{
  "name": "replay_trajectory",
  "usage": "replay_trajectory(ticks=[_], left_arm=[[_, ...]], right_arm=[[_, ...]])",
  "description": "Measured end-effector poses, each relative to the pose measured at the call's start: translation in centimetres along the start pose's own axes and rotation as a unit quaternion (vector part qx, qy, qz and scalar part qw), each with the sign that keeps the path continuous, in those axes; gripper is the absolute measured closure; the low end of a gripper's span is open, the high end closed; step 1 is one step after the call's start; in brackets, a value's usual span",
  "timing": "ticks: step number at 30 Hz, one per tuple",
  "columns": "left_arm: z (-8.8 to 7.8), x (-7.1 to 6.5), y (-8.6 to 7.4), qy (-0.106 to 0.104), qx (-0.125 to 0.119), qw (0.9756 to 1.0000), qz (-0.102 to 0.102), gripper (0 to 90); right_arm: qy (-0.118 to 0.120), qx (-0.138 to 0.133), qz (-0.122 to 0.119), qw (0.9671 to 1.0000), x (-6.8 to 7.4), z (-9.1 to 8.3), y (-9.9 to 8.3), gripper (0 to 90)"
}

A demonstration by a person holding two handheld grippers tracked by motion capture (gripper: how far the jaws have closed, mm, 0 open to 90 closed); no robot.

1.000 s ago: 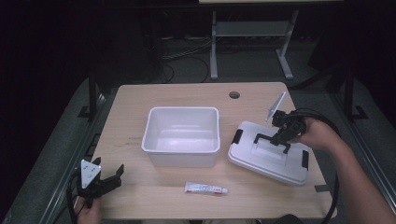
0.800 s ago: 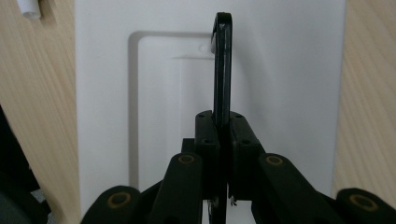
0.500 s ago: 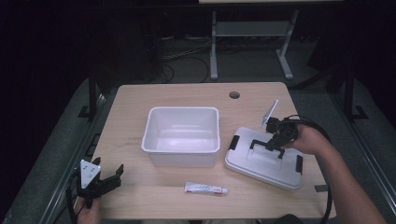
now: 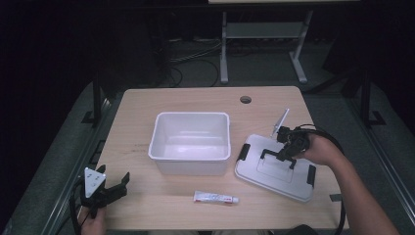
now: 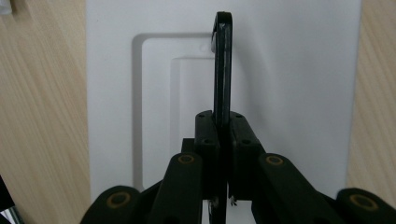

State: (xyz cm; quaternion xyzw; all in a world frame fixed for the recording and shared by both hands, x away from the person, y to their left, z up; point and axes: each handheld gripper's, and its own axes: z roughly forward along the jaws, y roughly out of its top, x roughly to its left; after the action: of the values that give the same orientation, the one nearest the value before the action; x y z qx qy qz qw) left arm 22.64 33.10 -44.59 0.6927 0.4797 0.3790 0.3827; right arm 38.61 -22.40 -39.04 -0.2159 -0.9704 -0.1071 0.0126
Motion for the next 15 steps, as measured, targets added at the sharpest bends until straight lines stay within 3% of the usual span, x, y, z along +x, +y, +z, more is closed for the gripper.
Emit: replay_trajectory(ticks=[3, 9, 15], left_arm=[[0.0, 0.0, 0.0, 0.000, 0.000, 1.0000, 0.000, 15.0], [0.0, 0.0, 0.0, 0.000, 0.000, 1.0000, -0.001, 15.0], [0.0, 0.0, 0.0, -0.001, 0.000, 1.0000, -0.001, 15.0]], right_arm=[[0.002, 0.001, 0.000, 1.0000, 0.1, 0.0, 0.0, 82.9], [0.006, -0.014, 0.006, 0.9999, 0.5, -0.6, 0.1, 72.0], [-0.010, -0.026, 0.007, 0.9996, 1.5, -1.8, 0.1, 59.8]])
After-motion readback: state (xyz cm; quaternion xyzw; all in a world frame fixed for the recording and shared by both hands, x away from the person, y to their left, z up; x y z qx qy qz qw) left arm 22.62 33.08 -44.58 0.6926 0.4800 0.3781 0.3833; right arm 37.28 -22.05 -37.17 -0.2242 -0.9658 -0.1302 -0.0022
